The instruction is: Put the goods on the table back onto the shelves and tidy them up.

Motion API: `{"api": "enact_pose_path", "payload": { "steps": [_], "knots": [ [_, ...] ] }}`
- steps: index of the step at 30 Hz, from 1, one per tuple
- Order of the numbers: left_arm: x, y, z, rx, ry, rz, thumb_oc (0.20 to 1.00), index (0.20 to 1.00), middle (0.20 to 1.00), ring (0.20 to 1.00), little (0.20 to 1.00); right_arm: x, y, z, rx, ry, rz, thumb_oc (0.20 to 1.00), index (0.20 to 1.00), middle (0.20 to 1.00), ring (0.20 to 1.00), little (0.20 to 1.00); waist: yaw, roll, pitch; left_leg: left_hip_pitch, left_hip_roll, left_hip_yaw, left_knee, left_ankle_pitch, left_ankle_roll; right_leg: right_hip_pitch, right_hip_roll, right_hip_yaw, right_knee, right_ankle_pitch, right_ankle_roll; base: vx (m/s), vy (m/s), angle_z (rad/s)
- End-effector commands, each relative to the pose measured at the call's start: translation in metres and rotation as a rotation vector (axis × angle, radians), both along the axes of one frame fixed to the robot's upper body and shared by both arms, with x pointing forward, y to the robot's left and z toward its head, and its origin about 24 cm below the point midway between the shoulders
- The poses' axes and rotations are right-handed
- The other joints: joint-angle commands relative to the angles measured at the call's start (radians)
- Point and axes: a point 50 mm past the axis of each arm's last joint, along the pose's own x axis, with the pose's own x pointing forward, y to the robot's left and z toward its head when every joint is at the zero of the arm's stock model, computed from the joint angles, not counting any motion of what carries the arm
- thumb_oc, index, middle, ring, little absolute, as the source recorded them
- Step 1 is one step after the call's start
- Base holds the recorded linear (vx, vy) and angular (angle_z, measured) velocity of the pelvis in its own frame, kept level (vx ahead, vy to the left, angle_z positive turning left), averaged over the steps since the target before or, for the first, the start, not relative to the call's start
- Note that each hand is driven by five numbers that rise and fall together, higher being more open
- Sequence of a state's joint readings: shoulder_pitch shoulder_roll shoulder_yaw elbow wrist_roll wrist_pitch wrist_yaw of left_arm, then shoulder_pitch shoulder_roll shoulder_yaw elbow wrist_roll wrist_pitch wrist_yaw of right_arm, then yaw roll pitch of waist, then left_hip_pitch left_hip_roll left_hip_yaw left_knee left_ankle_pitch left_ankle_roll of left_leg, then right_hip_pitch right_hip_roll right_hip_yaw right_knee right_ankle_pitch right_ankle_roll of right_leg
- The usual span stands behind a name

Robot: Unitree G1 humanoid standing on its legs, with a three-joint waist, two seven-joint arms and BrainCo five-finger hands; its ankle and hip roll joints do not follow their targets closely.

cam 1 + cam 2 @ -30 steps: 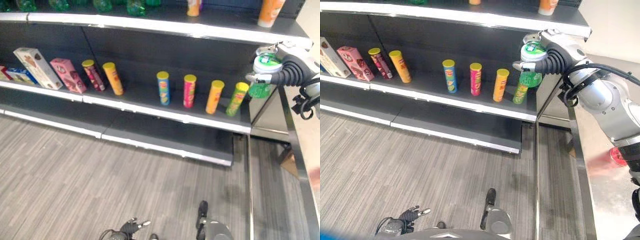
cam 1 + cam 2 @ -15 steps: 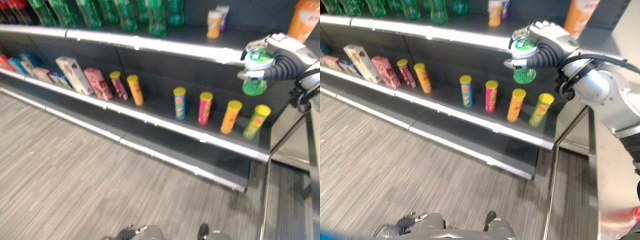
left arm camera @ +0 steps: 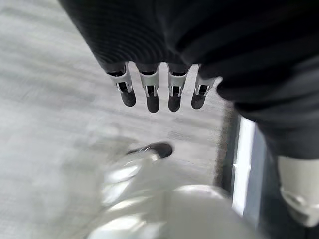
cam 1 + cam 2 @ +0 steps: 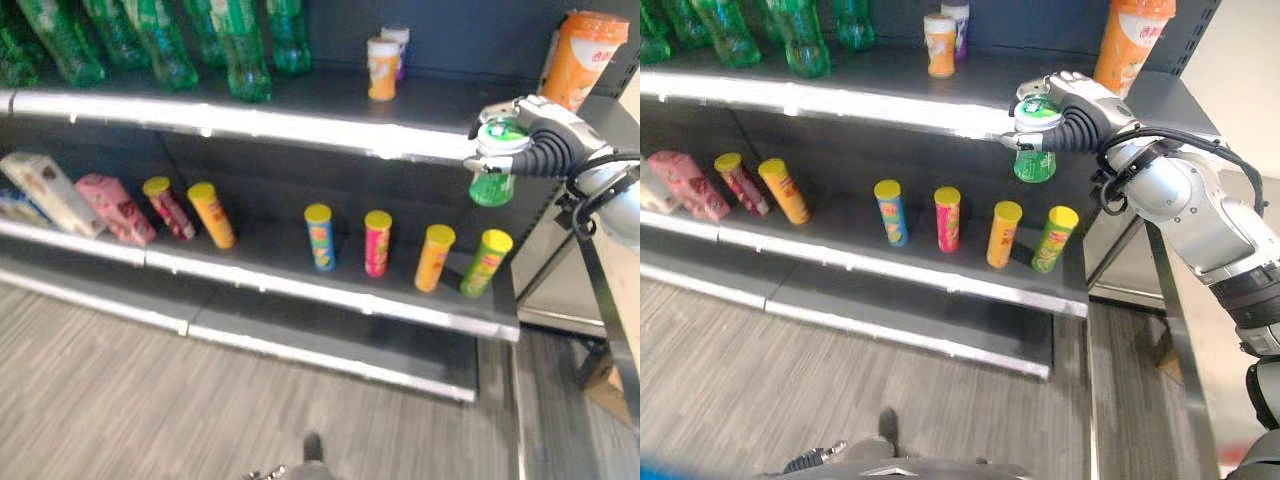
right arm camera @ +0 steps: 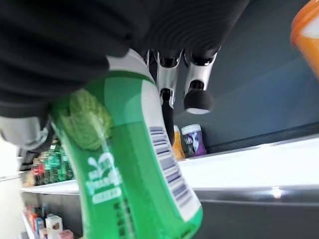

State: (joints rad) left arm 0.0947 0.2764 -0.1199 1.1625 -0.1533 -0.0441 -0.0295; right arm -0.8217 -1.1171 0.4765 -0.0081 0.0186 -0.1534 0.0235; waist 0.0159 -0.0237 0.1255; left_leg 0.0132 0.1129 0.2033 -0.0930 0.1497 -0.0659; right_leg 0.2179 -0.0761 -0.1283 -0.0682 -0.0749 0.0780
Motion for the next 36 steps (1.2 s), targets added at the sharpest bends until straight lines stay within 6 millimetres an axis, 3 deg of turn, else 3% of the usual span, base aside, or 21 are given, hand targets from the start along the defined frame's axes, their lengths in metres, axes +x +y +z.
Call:
{"api": "enact_pose_path", "payload": {
  "steps": [1,6,8,9,10,12,15,23,25,32,36],
  "knots": [
    [0.03,0.005,0.007,0.043,-0.078,-0.042,1.0,1.0,1.0,1.0,1.0,-0.004,0.009,0.049,0.058,-0.201,0.018,0.2,0.2,0.2,0.2,0.2,0.044,-0.04,-0.014,0.015,0.028,0.028,0.052,-0.104,-0.072,-0.053,-0.126,-0.054,0.032,0.012,0.103,0.09,0.14,-0.25],
    [0.03,0.008,0.008,0.059,-0.071,-0.059,1.0,1.0,1.0,1.0,1.0,-0.012,0.023,0.058,0.114,-0.239,0.1,0.2,0.2,0.2,0.2,0.2,0.04,-0.042,-0.022,0.038,-0.002,0.065,0.04,-0.131,-0.037,-0.09,-0.163,-0.04,0.087,0.021,0.127,0.1,0.172,-0.18],
    [0.031,0.013,0.01,0.077,-0.071,-0.064,1.0,1.0,1.0,1.0,1.0,-0.008,0.035,0.065,0.125,-0.25,0.129,0.2,0.2,0.2,0.2,0.2,0.046,-0.042,-0.016,0.058,-0.012,0.092,0.026,-0.144,-0.024,-0.137,-0.176,-0.063,0.161,0.039,0.135,0.04,0.1,-0.33],
    [0.031,0.012,0.01,0.075,-0.072,-0.062,1.0,1.0,1.0,1.0,1.0,-0.007,0.036,0.065,0.124,-0.25,0.131,0.2,0.2,0.2,0.2,0.2,0.046,-0.041,-0.016,0.06,-0.013,0.094,0.024,-0.144,-0.024,-0.138,-0.176,-0.061,0.163,0.038,0.136,0.01,0.013,-0.43],
    [0.034,0.018,0.012,0.088,-0.085,-0.048,1.0,1.0,1.0,1.0,1.0,-0.001,0.043,0.069,0.133,-0.249,0.133,0.2,0.2,0.2,0.2,0.2,0.057,-0.046,-0.01,0.073,-0.011,0.116,0.015,-0.148,-0.024,-0.173,-0.193,-0.117,0.149,0.082,0.13,-0.03,-0.028,-0.39],
    [0.039,0.021,0.014,0.093,-0.097,-0.045,1.0,1.0,1.0,1.0,1.0,0.002,0.044,0.072,0.128,-0.252,0.122,0.2,0.2,0.2,0.2,0.2,0.054,-0.045,-0.004,0.065,-0.009,0.107,0.019,-0.146,-0.025,-0.179,-0.187,-0.122,0.135,0.085,0.126,-0.02,-0.039,-0.45],
    [0.045,0.021,0.017,0.096,-0.124,-0.035,1.0,1.0,1.0,1.0,1.0,0.015,0.036,0.075,0.133,-0.244,0.038,0.2,0.2,0.2,0.2,0.2,0.061,-0.054,-0.003,0.063,-0.005,0.095,0.031,-0.144,-0.029,-0.166,-0.173,-0.101,0.103,0.087,0.124,0.03,-0.052,0.03],
    [0.034,0.015,0.011,0.078,-0.089,-0.017,1.0,1.0,1.0,1.0,1.0,0.048,0.025,0.069,0.198,-0.201,-0.116,0.2,0.2,0.2,0.2,0.2,0.094,-0.072,-0.039,0.078,0.01,0.077,0.035,-0.145,-0.052,-0.07,-0.16,-0.173,0.024,0.075,0.117,0.05,-0.077,0.2],
    [0.031,0.014,0.01,0.074,-0.081,0.007,1.0,1.0,1.0,1.0,1.0,0.06,0.013,0.063,0.219,-0.171,-0.197,0.2,0.2,0.2,0.2,0.2,0.109,-0.074,-0.043,0.076,0.013,0.066,0.038,-0.143,-0.059,-0.054,-0.156,-0.188,0.025,0.066,0.114,0.02,-0.061,0.22],
    [0.025,0.014,0.008,0.074,-0.068,0.045,1.0,1.0,1.0,1.0,1.0,0.08,-0.003,0.048,0.26,-0.097,-0.327,0.2,0.2,0.2,0.2,0.2,0.16,-0.066,-0.046,0.061,0.012,0.016,0.041,-0.124,-0.077,-0.024,-0.159,-0.253,0.048,0.043,0.106,0.01,-0.072,0.34],
    [0.019,0.014,0.006,0.074,-0.042,0.042,1.0,1.0,1.0,1.0,1.0,0.081,-0.001,0.047,0.247,-0.091,-0.33,0.2,0.2,0.2,0.2,0.2,0.175,-0.059,-0.047,0.053,0.011,-0.006,0.037,-0.115,-0.083,-0.012,-0.157,-0.284,0.049,0.038,0.104,0.0,-0.044,0.33]
  ]
}}
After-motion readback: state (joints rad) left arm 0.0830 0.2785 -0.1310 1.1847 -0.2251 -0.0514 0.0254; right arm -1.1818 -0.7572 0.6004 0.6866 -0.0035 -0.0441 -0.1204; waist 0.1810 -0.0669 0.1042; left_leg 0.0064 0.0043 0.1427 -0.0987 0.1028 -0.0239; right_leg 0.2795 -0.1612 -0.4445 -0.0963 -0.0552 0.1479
